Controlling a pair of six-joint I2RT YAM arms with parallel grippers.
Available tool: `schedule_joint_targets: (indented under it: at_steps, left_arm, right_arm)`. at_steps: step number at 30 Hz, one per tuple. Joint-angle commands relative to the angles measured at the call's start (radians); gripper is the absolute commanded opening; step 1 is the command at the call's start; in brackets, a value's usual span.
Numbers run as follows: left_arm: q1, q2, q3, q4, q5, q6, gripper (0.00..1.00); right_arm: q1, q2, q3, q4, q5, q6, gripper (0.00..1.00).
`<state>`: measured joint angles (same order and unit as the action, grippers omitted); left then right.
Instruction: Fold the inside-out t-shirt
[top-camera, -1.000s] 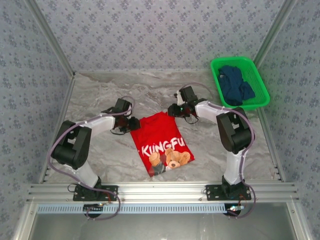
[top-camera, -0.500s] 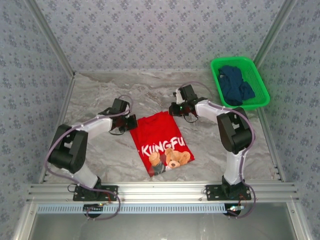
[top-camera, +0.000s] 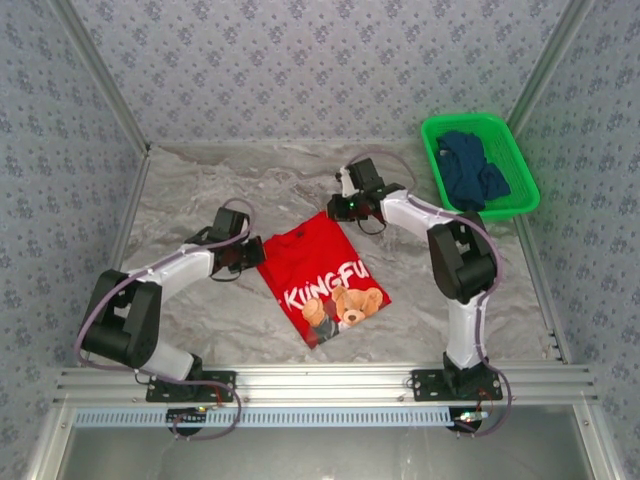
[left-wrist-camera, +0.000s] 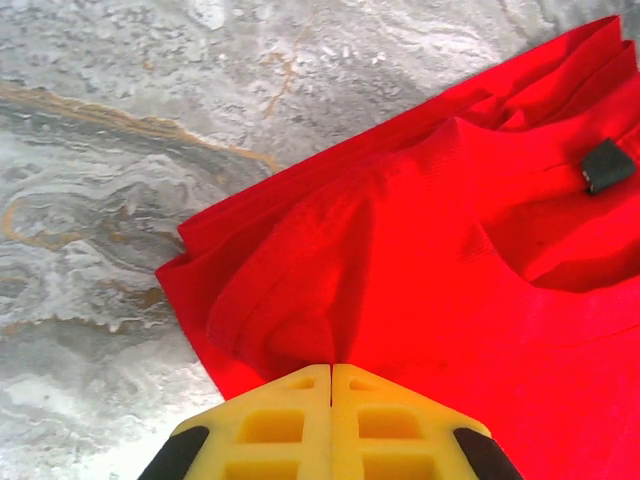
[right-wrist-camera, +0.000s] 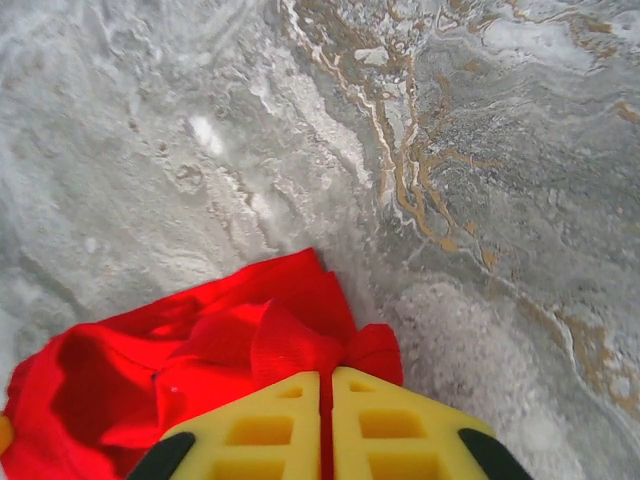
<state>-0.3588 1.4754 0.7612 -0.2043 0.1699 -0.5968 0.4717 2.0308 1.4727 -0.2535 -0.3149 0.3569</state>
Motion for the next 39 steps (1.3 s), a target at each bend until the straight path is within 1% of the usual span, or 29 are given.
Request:
schedule_joint_targets:
  at_steps: [1,4,7,11,13,15,17,20,22,24,27,29,34,36,39]
  left_arm:
    - [0.006,0.008,-0.037,0.015,-0.051,-0.012,0.0]
    - [0.007,0.039,-0.047,0.027,-0.097,0.002,0.0]
    - [0.007,0.063,-0.035,0.008,-0.127,0.014,0.01]
    - [0.007,0.005,-0.038,0.001,-0.138,0.013,0.18]
    - [0.007,-0.044,-0.042,-0.011,-0.147,0.007,0.29]
    - [0.006,-0.094,-0.046,-0.029,-0.148,-0.002,0.36]
    - [0.0,-0.139,-0.051,-0.039,-0.127,-0.009,0.42]
    - [-0.017,-0.175,-0.052,-0.005,-0.028,-0.026,0.45]
    - [-0.038,-0.154,-0.035,0.035,0.041,-0.042,0.46]
    - [-0.06,-0.1,-0.002,0.051,0.079,-0.045,0.46]
    - [-0.081,0.005,0.047,0.055,0.098,-0.044,0.46]
    - [-0.081,0.073,0.076,0.048,0.097,-0.039,0.46]
    - [-0.086,0.201,0.168,0.018,0.108,0.026,0.45]
    - [-0.089,0.242,0.204,0.011,0.105,0.053,0.45]
    - [-0.091,0.304,0.265,-0.002,0.105,0.091,0.45]
  right_arm:
    - [0.013,0.097,0.077,-0.073,0.046,-0.049,0.15]
    - [0.018,0.16,0.138,-0.115,0.054,-0.078,0.22]
    - [0.01,0.159,0.171,-0.168,0.09,-0.121,0.3]
    - [-0.012,0.059,0.131,-0.173,0.077,-0.154,0.4]
    - [-0.021,-0.011,0.075,-0.157,0.065,-0.157,0.45]
    - [-0.021,-0.074,0.006,-0.144,0.062,-0.165,0.47]
    - [-0.011,-0.139,-0.075,-0.126,0.049,-0.168,0.47]
    - [0.021,-0.219,-0.206,-0.09,0.003,-0.142,0.44]
    - [0.046,-0.263,-0.288,-0.073,-0.018,-0.118,0.42]
    - [0.062,-0.297,-0.371,-0.055,-0.033,-0.081,0.39]
    - [0.064,-0.332,-0.467,-0.034,-0.037,-0.029,0.36]
    - [0.062,-0.34,-0.515,-0.046,-0.011,-0.011,0.35]
    - [0.073,-0.386,-0.631,-0.065,0.041,0.042,0.3]
    - [0.095,-0.422,-0.687,-0.047,0.051,0.087,0.29]
    - [0.154,-0.483,-0.755,-0.007,0.066,0.168,0.29]
